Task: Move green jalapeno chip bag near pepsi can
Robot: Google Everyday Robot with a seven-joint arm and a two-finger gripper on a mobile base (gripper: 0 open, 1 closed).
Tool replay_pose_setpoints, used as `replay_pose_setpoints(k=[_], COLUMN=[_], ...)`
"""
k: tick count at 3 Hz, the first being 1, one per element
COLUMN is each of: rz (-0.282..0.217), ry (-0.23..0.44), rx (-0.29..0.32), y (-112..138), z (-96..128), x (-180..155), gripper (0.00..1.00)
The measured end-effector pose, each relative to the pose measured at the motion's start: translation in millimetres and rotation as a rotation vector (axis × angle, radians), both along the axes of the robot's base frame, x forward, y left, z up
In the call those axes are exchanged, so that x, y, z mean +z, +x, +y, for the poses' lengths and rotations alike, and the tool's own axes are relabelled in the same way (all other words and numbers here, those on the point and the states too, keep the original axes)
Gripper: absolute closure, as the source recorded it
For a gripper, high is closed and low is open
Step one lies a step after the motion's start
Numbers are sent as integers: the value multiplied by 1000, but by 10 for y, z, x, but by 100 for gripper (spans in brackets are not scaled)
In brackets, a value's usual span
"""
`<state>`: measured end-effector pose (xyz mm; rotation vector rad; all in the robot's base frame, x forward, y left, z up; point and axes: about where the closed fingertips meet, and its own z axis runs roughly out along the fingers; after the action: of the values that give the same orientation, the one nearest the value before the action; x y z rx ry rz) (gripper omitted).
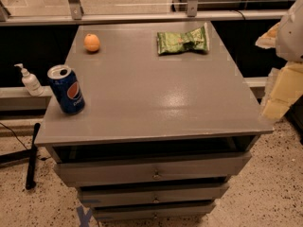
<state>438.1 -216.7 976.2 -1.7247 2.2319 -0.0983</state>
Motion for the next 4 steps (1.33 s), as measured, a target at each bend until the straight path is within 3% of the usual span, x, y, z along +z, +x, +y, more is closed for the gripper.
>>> replay_pose_setpoints(k=[1, 2, 4], rz=[0, -38, -212], ry=[0, 25, 169], rx=[0, 9, 3], y=[0, 248, 1386], z=[0, 28, 187], x=[0, -109, -444], gripper=[0, 0, 0])
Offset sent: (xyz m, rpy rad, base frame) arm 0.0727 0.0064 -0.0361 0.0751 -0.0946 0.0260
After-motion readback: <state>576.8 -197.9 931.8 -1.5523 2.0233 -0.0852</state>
